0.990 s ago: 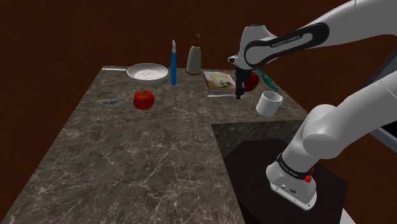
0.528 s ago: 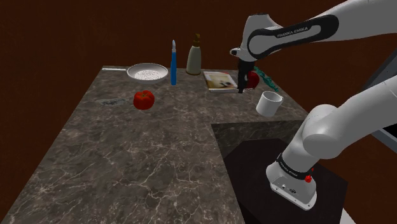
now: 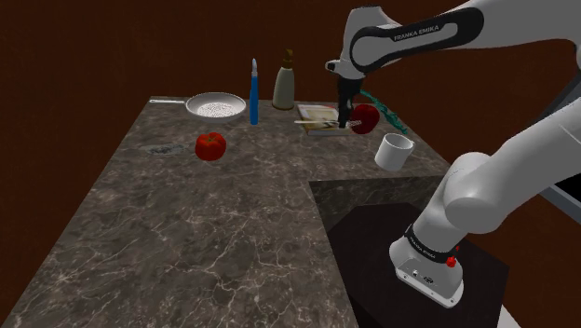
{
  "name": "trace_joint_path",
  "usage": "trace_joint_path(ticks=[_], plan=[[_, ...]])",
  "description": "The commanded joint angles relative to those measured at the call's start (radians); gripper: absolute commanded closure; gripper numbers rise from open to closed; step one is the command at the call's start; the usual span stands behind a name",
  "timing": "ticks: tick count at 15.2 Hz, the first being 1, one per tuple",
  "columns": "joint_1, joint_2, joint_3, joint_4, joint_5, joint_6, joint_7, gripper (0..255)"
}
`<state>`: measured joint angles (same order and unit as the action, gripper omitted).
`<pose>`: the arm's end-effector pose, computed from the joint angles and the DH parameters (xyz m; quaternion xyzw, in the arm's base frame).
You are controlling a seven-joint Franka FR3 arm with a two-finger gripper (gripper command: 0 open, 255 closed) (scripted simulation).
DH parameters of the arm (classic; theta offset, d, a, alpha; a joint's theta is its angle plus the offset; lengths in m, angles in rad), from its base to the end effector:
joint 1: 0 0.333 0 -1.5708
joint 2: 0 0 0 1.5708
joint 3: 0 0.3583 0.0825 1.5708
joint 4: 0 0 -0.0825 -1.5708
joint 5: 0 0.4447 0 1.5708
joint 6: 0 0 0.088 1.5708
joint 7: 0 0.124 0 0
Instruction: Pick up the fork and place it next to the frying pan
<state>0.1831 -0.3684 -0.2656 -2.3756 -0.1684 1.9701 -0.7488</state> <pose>0.4685 -0.0554 0.4503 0.9290 0.3683 -0.0325 0.0180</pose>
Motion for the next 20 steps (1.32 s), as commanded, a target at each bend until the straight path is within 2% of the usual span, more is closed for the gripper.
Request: trace_joint_path(ticks=[1, 11, 19, 20], plan=[[0.019, 0.059, 0.013, 0.047, 0.021, 0.008, 0.019, 255], [0.093, 0.389, 0.074, 0.4, 0.116, -0.027, 0.099, 255], [0.123, 0.681, 0.111, 0.791, 0.167, -0.132, 0.152, 255], [0.123, 0.683, 0.111, 0.78, 0.167, -0.119, 0.152, 255]])
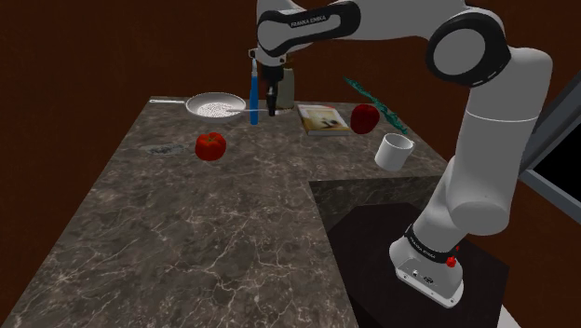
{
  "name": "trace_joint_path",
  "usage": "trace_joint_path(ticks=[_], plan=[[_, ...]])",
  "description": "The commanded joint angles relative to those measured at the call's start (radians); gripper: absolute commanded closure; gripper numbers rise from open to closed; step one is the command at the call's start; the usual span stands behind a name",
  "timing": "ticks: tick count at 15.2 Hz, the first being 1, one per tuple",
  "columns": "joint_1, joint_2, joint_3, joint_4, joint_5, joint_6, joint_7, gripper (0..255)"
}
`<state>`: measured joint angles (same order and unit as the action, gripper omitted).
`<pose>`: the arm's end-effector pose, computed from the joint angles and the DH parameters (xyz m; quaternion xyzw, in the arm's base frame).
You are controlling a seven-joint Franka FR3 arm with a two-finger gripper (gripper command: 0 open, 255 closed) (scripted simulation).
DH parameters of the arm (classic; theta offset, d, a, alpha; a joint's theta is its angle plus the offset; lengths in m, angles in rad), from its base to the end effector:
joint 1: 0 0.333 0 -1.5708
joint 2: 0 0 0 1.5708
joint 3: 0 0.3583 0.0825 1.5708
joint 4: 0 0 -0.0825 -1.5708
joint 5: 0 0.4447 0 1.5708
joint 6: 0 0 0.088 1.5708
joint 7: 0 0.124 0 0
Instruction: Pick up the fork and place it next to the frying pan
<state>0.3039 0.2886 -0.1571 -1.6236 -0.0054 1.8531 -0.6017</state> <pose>0.6988 0.1129 0.4552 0.9289 0.3685 -0.0327 0.0180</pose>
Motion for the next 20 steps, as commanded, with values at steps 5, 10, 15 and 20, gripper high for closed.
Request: trace_joint_path(ticks=[5, 10, 15, 20], plan=[[0.002, 0.04, 0.004, -0.02, 0.006, 0.06, 0.006, 255], [0.001, 0.059, 0.005, -0.061, 0.008, 0.12, 0.007, 255], [0.001, 0.082, 0.007, -0.096, 0.011, 0.178, 0.007, 255], [0.0, 0.101, 0.008, -0.116, 0.014, 0.216, 0.006, 255]])
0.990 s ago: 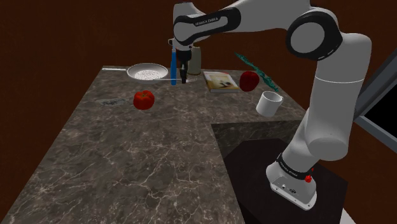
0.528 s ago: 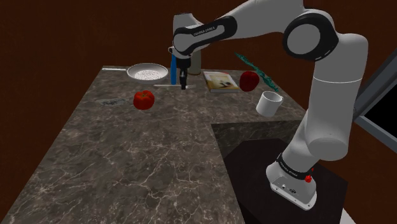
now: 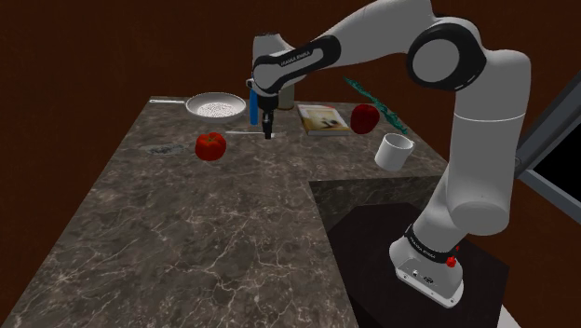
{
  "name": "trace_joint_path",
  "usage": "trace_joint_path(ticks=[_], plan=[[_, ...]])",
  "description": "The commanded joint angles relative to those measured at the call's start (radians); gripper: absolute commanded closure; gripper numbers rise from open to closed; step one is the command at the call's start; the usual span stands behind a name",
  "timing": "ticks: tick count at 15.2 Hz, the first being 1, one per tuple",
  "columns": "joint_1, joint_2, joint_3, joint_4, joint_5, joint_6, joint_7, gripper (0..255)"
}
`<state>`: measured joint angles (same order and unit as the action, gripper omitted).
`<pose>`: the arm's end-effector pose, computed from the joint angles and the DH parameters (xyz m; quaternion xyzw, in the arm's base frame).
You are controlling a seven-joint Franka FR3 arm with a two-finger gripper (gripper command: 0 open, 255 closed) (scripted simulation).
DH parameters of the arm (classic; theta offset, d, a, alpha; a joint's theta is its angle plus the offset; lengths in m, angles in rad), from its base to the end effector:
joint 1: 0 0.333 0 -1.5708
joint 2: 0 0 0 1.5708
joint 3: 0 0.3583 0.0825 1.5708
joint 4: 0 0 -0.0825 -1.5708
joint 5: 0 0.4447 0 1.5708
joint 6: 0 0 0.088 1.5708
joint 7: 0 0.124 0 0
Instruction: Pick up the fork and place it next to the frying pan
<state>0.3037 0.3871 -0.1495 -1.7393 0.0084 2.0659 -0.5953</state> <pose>0.7034 0.1183 0.3428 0.9290 0.3682 -0.0328 0.0179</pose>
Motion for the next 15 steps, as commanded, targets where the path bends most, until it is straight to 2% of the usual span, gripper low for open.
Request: trace_joint_path(ticks=[1, 6, 7, 12, 15], plan=[[0.0, 0.002, 0.0, -0.001, 0.0, 0.003, 0.0, 255], [0.0, 0.002, 0.0, -0.001, 0.0, 0.003, 0.0, 255], [0.0, 0.002, 0.0, -0.001, 0.0, 0.003, 0.0, 0], [0.0, 0.002, 0.0, -0.001, 0.0, 0.003, 0.0, 0], [0.003, -0.029, -0.001, 0.058, -0.004, -0.086, 0.003, 0]])
